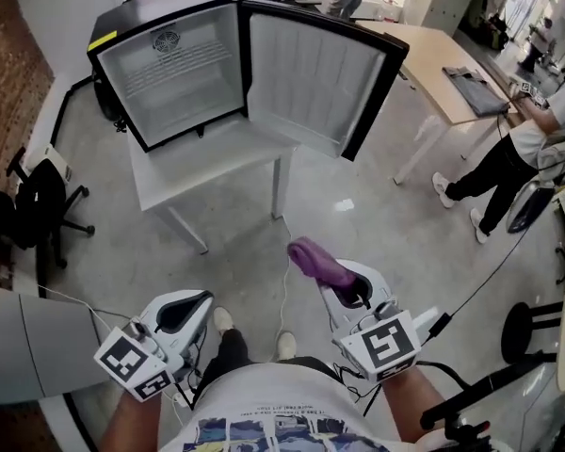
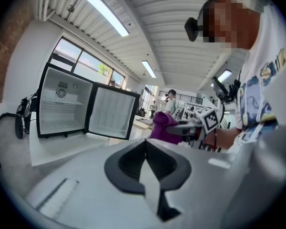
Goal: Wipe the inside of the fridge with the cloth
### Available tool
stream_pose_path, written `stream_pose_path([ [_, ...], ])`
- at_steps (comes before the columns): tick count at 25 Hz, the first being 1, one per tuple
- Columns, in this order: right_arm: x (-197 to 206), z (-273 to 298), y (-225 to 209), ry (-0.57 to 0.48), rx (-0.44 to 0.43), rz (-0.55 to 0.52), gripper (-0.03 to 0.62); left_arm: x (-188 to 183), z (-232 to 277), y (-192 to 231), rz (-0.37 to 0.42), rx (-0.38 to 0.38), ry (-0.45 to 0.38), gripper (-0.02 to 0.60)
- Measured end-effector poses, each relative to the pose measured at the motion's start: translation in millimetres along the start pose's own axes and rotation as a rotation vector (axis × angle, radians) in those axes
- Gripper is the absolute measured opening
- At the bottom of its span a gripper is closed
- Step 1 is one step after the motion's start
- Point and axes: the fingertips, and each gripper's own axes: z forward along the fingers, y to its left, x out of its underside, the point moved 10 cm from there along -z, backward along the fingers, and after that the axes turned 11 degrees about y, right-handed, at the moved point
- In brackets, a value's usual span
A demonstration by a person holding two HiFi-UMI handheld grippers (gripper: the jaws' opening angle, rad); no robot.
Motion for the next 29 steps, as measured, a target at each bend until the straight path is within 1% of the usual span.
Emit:
stream_pose_path([
  [3, 4.1, -7.0, 3.7, -0.009, -0.039, -0.036, 0.054, 9.1, -2.4, -19.2, -0.01, -0.036, 0.008, 0.006],
  [6, 11.6, -18.6, 5.6, -0.026, -0.063, -0.04, 0.054, 18.9, 0.2, -37.7, -0.02, -0.048, 0.021, 0.005],
  [9, 13.4, -25.7, 8.0, -0.025, -0.064, -0.062, 0.054, 23.1, 2.3, -46.0, -0.024, -0.037, 0.028, 0.006],
  [14, 18.2, -34.3, 3.2, -0.04, -0.064, -0.051, 0.054, 18.8, 13.2, -58.6, -0.006, -0.011, 0.033, 0.005],
  [21, 22.7, -35.5, -5.6, -0.041, -0.063, -0.056, 0.054, 14.4, 30.9, -63.3, 0.01, 0.017, 0.044, 0.006],
  [29, 31.6, -43.5, -21.3, -0.04, -0.081, -0.044, 0.054, 7.7, 45.0, -78.1, 0.014, 0.014, 0.07, 0.006],
])
